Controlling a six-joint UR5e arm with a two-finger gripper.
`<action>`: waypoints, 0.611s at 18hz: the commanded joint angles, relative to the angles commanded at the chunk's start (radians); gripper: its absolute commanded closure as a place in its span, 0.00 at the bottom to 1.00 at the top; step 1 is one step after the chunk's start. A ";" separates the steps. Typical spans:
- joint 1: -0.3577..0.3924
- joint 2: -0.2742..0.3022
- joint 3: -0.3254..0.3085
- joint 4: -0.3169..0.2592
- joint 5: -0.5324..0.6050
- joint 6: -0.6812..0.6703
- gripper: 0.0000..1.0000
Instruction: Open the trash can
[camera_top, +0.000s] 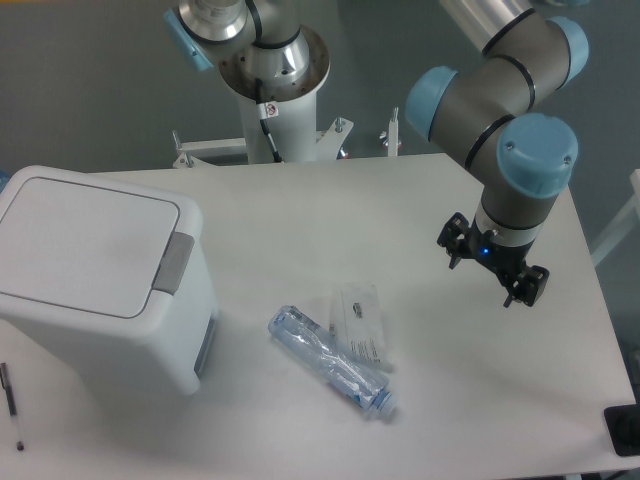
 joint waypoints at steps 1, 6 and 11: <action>0.000 0.000 0.000 0.000 0.000 0.000 0.00; -0.002 0.000 0.002 0.000 -0.002 0.000 0.00; 0.000 0.002 0.003 -0.002 -0.015 -0.005 0.00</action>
